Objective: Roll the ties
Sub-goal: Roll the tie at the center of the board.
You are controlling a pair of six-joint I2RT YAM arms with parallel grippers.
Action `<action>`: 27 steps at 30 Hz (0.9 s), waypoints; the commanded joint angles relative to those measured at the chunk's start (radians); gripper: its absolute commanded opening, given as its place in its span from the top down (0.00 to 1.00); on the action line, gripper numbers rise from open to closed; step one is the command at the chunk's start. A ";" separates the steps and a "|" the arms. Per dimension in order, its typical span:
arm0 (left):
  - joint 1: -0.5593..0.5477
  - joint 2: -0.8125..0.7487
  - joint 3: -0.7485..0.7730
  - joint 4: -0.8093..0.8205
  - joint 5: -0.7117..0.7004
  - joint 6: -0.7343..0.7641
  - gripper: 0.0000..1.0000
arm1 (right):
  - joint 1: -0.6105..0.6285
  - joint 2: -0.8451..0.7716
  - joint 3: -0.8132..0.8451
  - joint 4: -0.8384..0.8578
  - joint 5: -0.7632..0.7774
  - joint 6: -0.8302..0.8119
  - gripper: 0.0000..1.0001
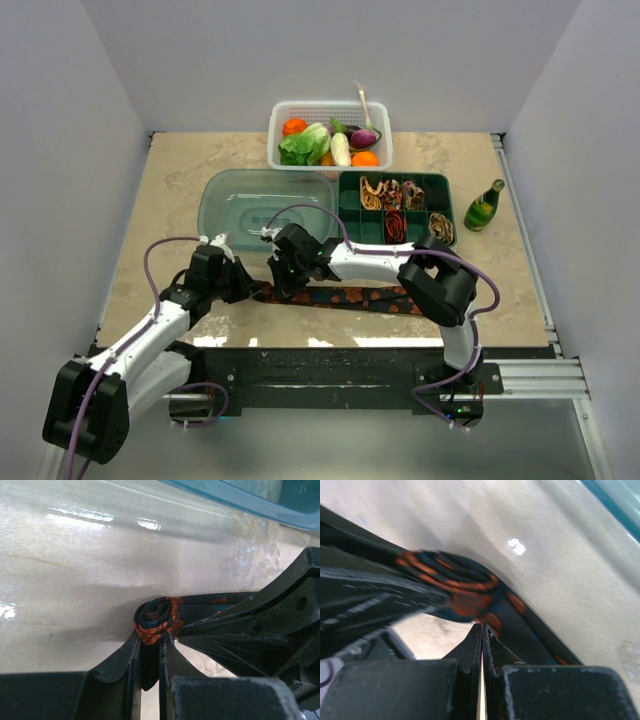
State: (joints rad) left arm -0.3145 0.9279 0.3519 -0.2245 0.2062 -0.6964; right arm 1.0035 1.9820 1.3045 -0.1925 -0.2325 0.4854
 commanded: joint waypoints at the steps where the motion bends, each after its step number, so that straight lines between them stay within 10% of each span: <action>1: 0.003 0.020 0.044 0.036 -0.051 -0.034 1.00 | 0.007 0.001 0.035 -0.082 0.067 -0.047 1.00; 27: 0.002 0.230 0.214 -0.160 -0.048 0.093 1.00 | -0.071 0.040 0.022 -0.134 0.124 -0.064 1.00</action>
State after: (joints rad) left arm -0.3145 1.1236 0.5064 -0.3351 0.1890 -0.6674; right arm 0.9436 2.0113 1.3243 -0.2584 -0.1497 0.4641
